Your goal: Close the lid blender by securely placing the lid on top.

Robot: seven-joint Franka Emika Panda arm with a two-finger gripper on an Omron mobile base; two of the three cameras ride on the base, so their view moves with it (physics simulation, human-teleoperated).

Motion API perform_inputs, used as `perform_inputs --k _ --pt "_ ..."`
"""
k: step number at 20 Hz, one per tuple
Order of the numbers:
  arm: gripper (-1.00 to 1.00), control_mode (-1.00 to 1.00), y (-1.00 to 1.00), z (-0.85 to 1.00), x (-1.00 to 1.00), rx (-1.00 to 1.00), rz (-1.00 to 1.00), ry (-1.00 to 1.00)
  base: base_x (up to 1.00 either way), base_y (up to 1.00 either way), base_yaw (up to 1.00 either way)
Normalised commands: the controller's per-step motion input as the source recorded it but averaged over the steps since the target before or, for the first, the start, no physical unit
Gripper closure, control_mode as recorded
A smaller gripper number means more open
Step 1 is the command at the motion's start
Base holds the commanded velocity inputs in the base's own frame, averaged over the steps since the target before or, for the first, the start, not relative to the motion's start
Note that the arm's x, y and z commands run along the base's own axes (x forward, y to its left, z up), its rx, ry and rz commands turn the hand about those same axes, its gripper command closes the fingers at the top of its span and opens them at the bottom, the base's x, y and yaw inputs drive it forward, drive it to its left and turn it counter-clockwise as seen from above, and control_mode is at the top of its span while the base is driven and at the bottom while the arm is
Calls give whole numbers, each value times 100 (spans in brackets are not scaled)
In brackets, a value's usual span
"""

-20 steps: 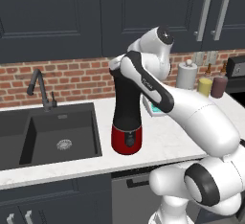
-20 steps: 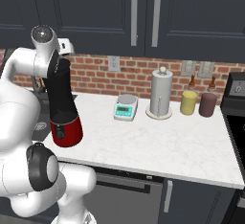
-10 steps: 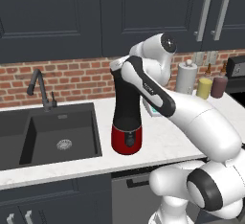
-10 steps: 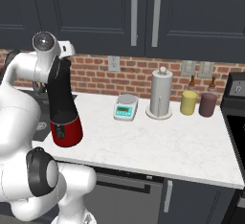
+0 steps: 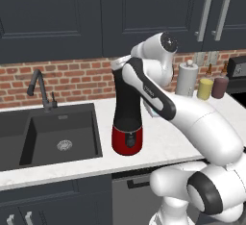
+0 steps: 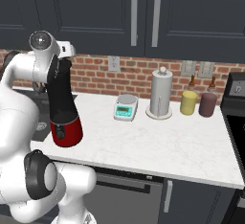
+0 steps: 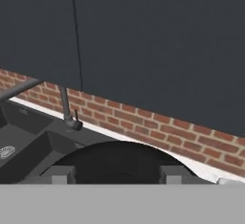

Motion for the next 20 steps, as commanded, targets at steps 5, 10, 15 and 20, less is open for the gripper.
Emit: perform_inputs --k 5,10,15,20 --pt "-100 -100 0 0 -16 0 -10 0 0 0 0" --pt "-100 -100 0 0 -1 0 -7 0 0 0 0" --pt "-100 -100 0 14 -5 0 -4 -5 0 0 0" --pt "-100 -100 0 36 -73 4 -4 -14 0 0 0"
